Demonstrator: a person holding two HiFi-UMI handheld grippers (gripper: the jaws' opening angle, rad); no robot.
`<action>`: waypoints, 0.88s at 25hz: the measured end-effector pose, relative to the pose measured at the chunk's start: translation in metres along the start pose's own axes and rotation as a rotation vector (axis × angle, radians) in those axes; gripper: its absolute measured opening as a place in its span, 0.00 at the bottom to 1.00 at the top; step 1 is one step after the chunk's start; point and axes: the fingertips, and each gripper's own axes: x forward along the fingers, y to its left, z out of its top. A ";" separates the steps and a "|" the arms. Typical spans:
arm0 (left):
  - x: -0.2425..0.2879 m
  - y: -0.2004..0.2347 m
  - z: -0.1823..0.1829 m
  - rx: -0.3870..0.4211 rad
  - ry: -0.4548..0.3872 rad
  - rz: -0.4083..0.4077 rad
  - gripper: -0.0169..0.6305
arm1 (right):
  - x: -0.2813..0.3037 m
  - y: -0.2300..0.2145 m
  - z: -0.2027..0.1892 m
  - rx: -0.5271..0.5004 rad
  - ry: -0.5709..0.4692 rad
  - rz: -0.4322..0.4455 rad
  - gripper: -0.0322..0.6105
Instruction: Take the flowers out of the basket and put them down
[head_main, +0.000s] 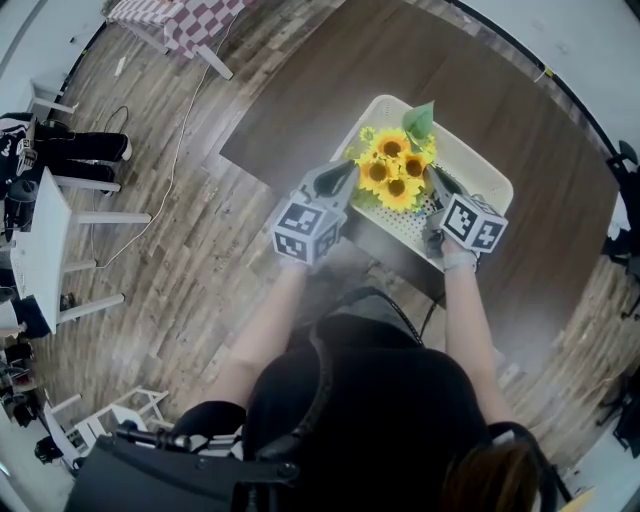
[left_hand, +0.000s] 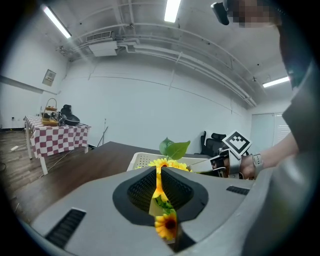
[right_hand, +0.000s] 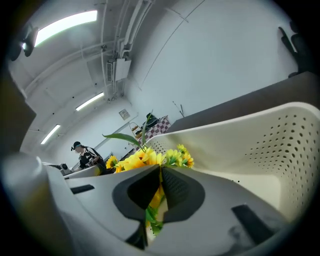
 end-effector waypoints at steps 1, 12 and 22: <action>0.001 -0.001 -0.001 0.001 0.014 -0.011 0.09 | -0.001 -0.002 0.002 0.003 -0.010 -0.011 0.06; 0.016 -0.018 0.018 0.053 0.048 -0.095 0.18 | -0.019 -0.028 0.019 0.068 -0.116 -0.119 0.06; 0.047 -0.030 0.008 0.038 0.136 -0.187 0.26 | -0.032 -0.041 0.024 0.107 -0.168 -0.162 0.06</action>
